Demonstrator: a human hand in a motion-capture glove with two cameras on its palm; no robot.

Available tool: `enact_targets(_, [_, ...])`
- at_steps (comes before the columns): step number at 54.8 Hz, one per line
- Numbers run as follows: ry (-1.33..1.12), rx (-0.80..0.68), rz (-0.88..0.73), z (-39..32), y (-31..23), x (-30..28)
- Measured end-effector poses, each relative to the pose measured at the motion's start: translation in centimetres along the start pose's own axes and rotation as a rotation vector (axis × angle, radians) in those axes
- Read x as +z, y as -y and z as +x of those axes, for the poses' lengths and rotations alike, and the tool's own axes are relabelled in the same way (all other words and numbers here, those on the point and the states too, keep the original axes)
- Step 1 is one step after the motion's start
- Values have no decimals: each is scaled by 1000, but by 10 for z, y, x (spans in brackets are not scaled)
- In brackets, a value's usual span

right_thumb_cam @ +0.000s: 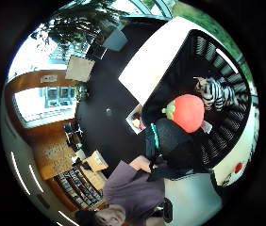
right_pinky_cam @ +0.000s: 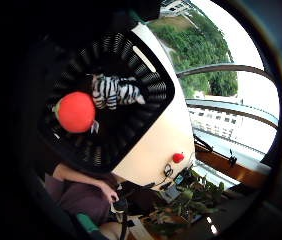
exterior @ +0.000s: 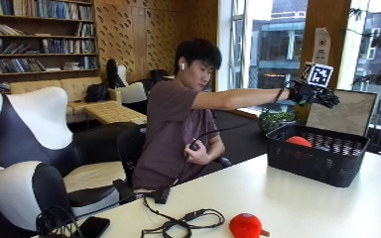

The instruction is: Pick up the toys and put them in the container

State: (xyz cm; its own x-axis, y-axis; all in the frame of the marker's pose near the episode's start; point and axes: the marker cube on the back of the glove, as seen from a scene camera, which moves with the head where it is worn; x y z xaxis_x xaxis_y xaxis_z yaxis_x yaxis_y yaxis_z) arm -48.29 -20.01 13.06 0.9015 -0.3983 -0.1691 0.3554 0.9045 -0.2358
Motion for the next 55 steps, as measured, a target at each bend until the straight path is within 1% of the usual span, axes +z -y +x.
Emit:
enact_targets(2, [-6,-103,7,5,-6,-4])
enact_targets(3, [-11,-104,11,9,-8,-7])
enact_targets(6, [-13,14,29,17,-11,-19])
enact_targets(10, [-10,-59,57,36,-30,-40])
enact_targets(13, [-37,10,73,60,-41,-52])
enact_targets(16, [-43,108,86,95,-58,-63])
enact_targets(18, [-54,117,97,125,-77,-72])
enact_targets(21, [-14,92,111,162,-106,-80])
enact_targets(23, [-10,124,112,193,-125,-82])
enact_targets(28, [-137,286,90,274,-161,-73])
enact_targets(34, [-107,417,58,344,-203,-61])
enact_targets(41, [-59,498,48,423,-249,-40])
enact_targets(45, [-20,521,42,455,-267,-25])
enact_targets(55, [80,575,20,508,-280,21])
